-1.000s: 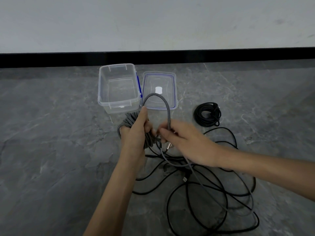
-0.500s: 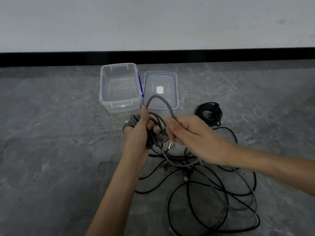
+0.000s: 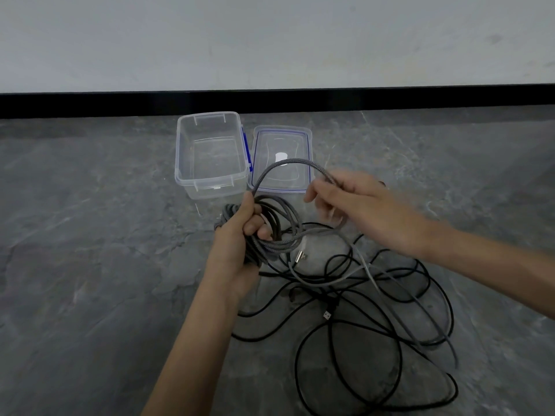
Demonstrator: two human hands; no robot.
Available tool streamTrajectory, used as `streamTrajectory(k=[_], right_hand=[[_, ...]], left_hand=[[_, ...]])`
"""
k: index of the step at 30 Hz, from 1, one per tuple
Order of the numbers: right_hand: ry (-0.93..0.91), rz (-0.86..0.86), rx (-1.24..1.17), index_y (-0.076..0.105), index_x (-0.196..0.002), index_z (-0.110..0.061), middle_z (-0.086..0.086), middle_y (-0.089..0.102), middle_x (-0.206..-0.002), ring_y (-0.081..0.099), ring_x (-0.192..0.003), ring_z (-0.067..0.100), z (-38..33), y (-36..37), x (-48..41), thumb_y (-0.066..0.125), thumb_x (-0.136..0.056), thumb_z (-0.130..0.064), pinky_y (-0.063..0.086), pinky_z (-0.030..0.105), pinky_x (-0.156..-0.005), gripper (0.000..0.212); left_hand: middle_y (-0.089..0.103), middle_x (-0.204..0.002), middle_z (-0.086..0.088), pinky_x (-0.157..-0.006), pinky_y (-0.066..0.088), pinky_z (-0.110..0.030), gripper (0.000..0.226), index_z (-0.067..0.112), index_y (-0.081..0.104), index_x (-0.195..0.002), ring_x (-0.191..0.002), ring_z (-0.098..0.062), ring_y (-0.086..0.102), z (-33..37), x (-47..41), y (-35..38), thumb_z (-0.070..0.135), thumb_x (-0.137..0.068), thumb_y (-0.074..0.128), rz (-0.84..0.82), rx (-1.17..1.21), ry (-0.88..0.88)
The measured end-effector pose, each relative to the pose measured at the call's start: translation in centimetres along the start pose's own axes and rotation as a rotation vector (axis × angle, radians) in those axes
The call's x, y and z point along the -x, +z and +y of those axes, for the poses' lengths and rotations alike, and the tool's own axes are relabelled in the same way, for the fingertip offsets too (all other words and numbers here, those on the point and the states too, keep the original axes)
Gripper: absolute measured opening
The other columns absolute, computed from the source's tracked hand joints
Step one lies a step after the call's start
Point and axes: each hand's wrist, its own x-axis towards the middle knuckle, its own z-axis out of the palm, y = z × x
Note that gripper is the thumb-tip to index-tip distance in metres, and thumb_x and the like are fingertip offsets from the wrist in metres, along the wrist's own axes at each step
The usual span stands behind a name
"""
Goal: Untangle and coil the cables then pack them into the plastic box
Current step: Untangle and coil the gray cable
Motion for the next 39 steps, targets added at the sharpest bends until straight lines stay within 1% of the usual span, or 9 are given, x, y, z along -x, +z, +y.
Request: streamTrajectory(k=[3,7,11,15,19,21,24,31,39], right_hand=[[0.104,-0.094,0.117,0.066,-0.106,-0.023,0.001,0.068,-0.106,0.062,-0.104,0.009,2.8,1.0,-0.2,0.037,-0.101,-0.045,0.047,0.029,-0.095,0.037],[0.214,-0.211,0.047,0.06,-0.117,-0.011,0.008,0.068,-0.114,0.063,-0.109,0.01,4.2,2.9,-0.1,0.027,-0.097,-0.054,0.041,0.028,-0.107,0.058],[0.395,-0.263,-0.08,0.057,-0.084,-0.018,0.009,0.068,-0.08,0.067,-0.072,0.023,3.5,3.8,0.0,0.02,-0.099,-0.054,0.051,0.028,-0.075,0.054],[0.346,-0.235,-0.157,0.052,-0.075,-0.021,-0.003,0.052,-0.054,0.037,-0.045,0.011,3.1,4.1,0.0,0.02,-0.1,-0.051,0.031,0.026,-0.052,0.051],[0.153,-0.055,0.053,0.055,-0.09,-0.026,-0.019,0.055,-0.065,0.047,-0.061,0.001,4.1,3.9,0.0,0.032,-0.101,-0.044,0.038,0.02,-0.066,0.03],[-0.04,0.105,0.154,0.056,-0.101,-0.017,-0.004,0.059,-0.085,0.052,-0.076,0.009,4.5,3.7,-0.1,0.046,-0.101,-0.022,0.041,0.02,-0.071,0.011],[-0.2,0.216,0.285,0.058,-0.104,-0.01,0.002,0.059,-0.084,0.056,-0.078,0.017,3.8,3.6,0.2,0.053,-0.096,-0.009,0.046,0.026,-0.072,0.009],[-0.293,0.028,0.298,0.059,-0.101,-0.006,0.006,0.064,-0.079,0.061,-0.074,0.025,2.3,5.2,1.8,0.052,-0.094,-0.023,0.047,0.044,-0.069,0.02],[-0.408,-0.171,0.692,0.038,-0.088,-0.014,-0.006,0.038,-0.076,0.037,-0.058,0.016,-0.4,5.6,1.7,0.053,-0.091,-0.001,0.04,0.039,-0.054,0.02]], left_hand=[[0.031,-0.041,0.011,-0.044,0.037,-0.012,0.026,0.016,0.049,-0.075,-0.038,-0.002,0.036,0.2,0.1,-0.1,0.033,-0.095,0.051,-0.043,0.115,-0.01],[0.032,-0.04,0.011,-0.046,0.035,-0.012,0.025,0.017,0.052,-0.07,-0.038,-0.002,0.036,0.0,0.3,0.3,0.035,-0.088,0.053,-0.131,0.291,-0.013],[0.038,-0.043,0.011,-0.051,0.046,-0.015,0.022,0.015,0.052,-0.072,-0.044,-0.001,0.047,-0.3,0.4,0.2,0.032,-0.085,0.055,-0.209,0.497,0.014],[0.054,-0.053,0.005,-0.071,0.059,-0.024,0.02,0.007,0.056,-0.077,-0.068,-0.011,0.069,-0.2,0.8,1.0,0.027,-0.082,0.057,-0.217,0.525,0.128],[0.063,-0.065,0.003,-0.066,0.057,-0.017,0.022,0.01,0.067,-0.068,-0.065,-0.009,0.067,0.0,0.6,1.4,0.022,-0.082,0.056,-0.174,0.304,0.174],[0.057,-0.061,0.006,-0.055,0.051,-0.014,0.017,0.014,0.061,-0.076,-0.052,-0.004,0.056,-0.1,0.2,1.3,0.022,-0.089,0.053,-0.127,0.232,0.165],[0.051,-0.056,0.009,-0.05,0.046,-0.013,0.024,0.017,0.056,-0.077,-0.046,-0.002,0.048,-0.4,-0.1,1.3,0.023,-0.098,0.047,-0.065,0.227,0.145],[0.044,-0.048,0.01,-0.06,0.05,-0.027,0.037,0.018,0.046,-0.063,-0.043,-0.003,0.046,-0.6,0.0,1.6,0.033,-0.096,0.053,0.087,0.098,0.158],[0.052,-0.056,0.002,-0.039,0.039,-0.017,0.045,0.02,0.051,-0.056,-0.046,-0.007,0.05,-1.2,-0.1,2.1,0.048,-0.091,0.06,0.2,-0.248,0.131]])
